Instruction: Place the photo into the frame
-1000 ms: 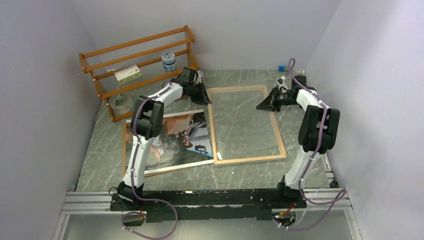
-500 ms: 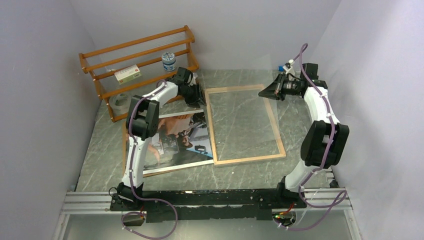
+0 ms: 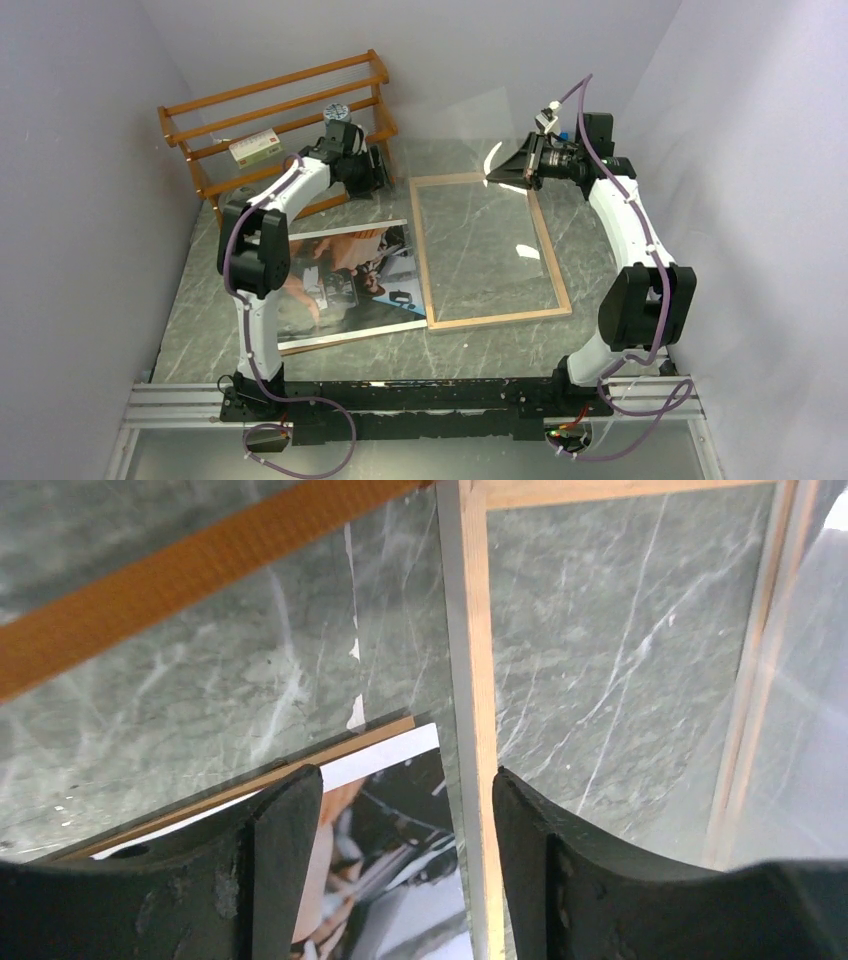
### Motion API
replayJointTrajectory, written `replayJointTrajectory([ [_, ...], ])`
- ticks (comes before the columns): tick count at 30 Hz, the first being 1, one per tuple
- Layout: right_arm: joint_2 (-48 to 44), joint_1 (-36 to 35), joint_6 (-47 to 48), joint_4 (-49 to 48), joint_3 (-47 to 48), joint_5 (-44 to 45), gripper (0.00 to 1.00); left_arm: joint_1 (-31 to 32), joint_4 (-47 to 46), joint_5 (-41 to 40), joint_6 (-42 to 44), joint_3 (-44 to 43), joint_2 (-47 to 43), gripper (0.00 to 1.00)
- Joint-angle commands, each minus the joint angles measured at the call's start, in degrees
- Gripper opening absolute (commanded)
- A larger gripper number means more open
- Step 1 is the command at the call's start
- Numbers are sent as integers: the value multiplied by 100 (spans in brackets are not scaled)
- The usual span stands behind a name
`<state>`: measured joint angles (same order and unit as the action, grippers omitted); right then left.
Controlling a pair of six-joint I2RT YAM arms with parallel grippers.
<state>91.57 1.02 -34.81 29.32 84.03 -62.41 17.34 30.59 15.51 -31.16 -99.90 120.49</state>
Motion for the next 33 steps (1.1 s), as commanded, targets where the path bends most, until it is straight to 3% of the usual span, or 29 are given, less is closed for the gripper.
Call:
replayJointTrajectory([
  [1,9,26,-6,-29,41,127,0,-65,-327,-101,-95,207,-360,70],
  [7,812,51,1008,690,-64,714,0,-58,-731,392,-155,629,-449,73],
  [16,1918,313,1928,897,59,1613,0,143,-1237,989,-305,955,-230,72],
  [28,2139,741,2831,1438,142,1881,0,524,-773,848,-544,383,597,67],
  [33,2311,742,2984,1589,355,1910,0,532,-823,1210,-689,186,866,62],
])
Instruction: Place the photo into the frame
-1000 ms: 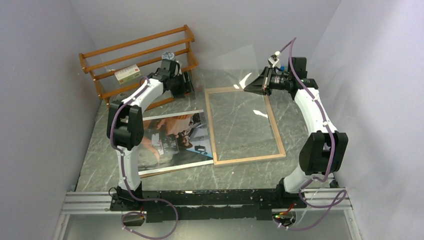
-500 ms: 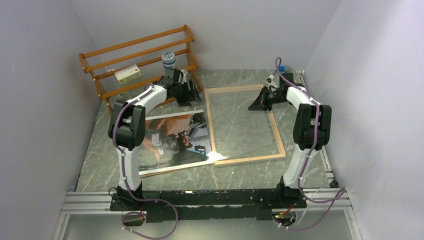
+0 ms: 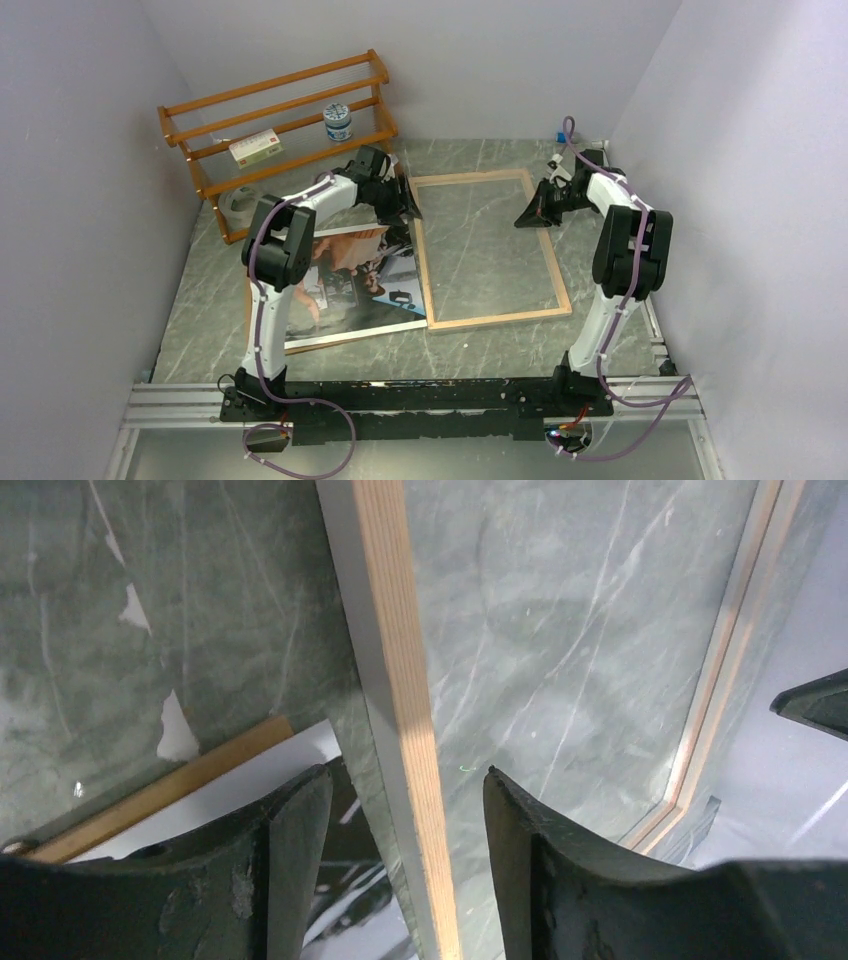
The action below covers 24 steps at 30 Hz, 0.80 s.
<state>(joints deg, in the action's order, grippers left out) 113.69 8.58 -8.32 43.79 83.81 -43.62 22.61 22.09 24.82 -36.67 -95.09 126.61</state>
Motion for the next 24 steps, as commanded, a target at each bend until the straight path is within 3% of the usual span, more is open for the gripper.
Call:
replayJointTrajectory([
  [1,105,-13,335,102,381,-5,0,11,10,330,-145,-326,310,61],
  [16,21,-80,110,-601,42,-375,1,59,103,345,-88,-373,439,54],
  [24,-311,-243,-59,-1441,-550,97,10,47,-18,-89,3,-144,46,61],
])
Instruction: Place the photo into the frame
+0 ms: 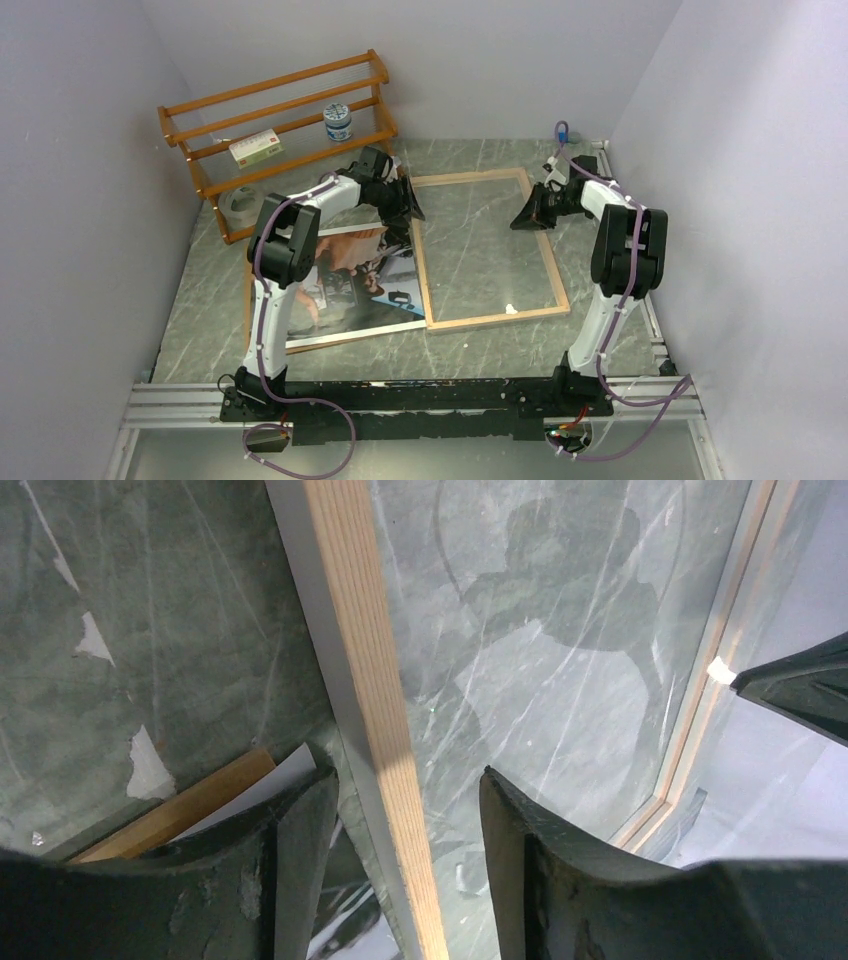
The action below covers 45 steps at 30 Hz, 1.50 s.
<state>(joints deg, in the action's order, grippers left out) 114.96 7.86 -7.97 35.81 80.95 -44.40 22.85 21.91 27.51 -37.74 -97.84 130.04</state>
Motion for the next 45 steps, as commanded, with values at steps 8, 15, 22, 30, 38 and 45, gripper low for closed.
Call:
replayJointTrajectory([
  [8,-807,-179,-264,-1453,-838,367,6,22,244,-486,280,29,-254,58],
  [15,-1440,-172,-38,-1817,-1360,-73,0,18,514,-708,343,-142,-63,52],
  [22,-1489,-171,-267,-2106,-1466,-119,1,18,503,-631,339,-176,43,51],
  [30,-1283,-171,-663,-2530,-1457,12,0,16,477,-531,355,-174,98,50],
  [38,-1741,-171,-213,-2631,-1799,-401,0,18,683,-593,327,-308,246,41],
  [45,-1812,-162,-361,-2983,-2015,-743,0,18,626,-521,321,-309,277,42],
])
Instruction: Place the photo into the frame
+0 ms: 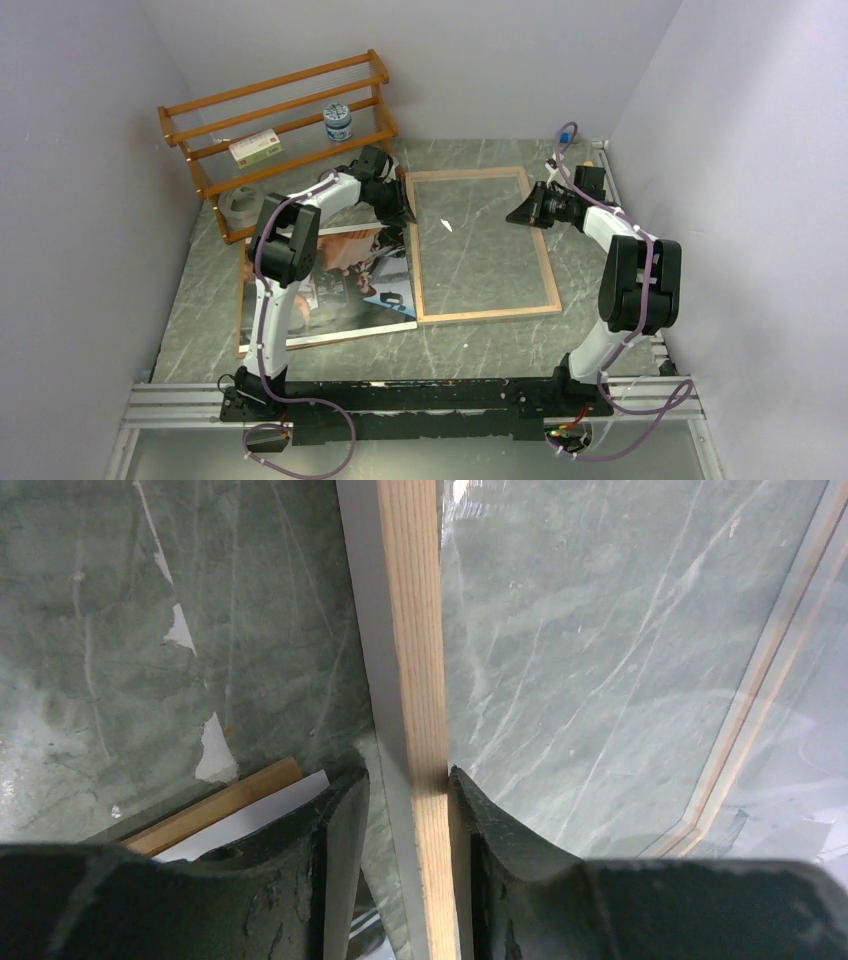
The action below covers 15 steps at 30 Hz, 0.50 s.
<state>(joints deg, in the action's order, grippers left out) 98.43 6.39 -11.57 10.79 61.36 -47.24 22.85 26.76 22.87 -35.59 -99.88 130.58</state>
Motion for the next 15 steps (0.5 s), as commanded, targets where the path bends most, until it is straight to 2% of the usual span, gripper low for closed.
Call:
replayJointTrajectory([
  [1,-129,-13,-21,-501,-36,-502,0,18,138,-56,108,-103,220,42],
  [4,-33,-16,-151,-519,85,-544,0,18,128,-57,114,-86,205,42],
  [9,436,-31,-442,33,587,-270,1,18,113,-29,118,-67,203,42],
  [15,151,-32,-1004,372,908,-246,0,-5,194,-54,164,-132,83,45],
])
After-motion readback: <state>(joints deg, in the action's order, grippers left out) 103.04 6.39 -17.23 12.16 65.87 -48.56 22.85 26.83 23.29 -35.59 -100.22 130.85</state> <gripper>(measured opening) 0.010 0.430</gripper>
